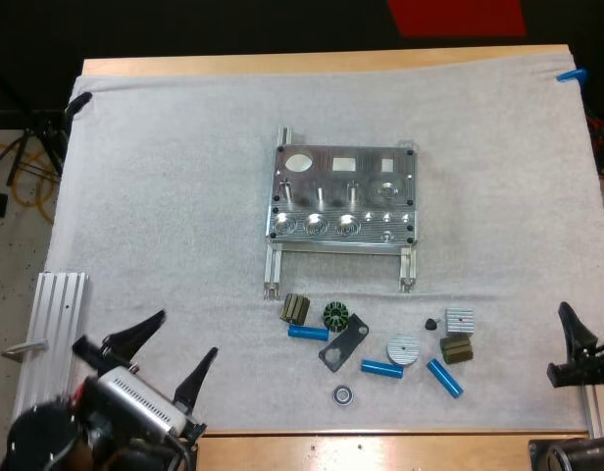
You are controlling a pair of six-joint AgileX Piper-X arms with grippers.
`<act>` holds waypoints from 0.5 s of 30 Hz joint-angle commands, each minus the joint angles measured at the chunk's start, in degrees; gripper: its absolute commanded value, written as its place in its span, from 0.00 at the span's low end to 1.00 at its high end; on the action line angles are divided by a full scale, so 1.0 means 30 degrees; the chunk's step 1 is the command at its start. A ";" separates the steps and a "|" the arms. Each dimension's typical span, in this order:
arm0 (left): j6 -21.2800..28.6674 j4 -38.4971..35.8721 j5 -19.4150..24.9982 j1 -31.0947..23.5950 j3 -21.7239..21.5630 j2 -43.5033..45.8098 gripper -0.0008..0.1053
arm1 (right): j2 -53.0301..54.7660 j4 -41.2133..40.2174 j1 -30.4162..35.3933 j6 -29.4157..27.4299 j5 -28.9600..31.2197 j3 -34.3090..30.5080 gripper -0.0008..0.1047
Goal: Load cells from left to right
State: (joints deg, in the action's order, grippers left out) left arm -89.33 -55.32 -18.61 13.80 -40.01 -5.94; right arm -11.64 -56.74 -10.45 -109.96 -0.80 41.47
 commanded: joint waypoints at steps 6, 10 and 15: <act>0.3818 0.0158 -0.0024 0.3694 -0.1585 -0.3848 0.64 | -0.3639 -0.1531 -0.0768 -0.1112 -0.2116 0.2895 0.57; 0.6093 0.0124 0.0581 0.5795 -0.1894 -0.5902 0.64 | -0.5018 -0.2324 -0.1275 -0.1210 -0.4130 0.4104 0.57; 0.8662 0.0124 0.3690 0.8228 -0.1895 -0.8985 0.64 | -0.6183 -0.3619 -0.2743 -0.2840 -0.7387 0.5214 0.57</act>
State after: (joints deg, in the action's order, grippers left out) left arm -64.66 -55.17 -9.79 37.79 -45.35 -31.94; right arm -29.98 -66.60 -17.99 -116.44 -20.38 56.38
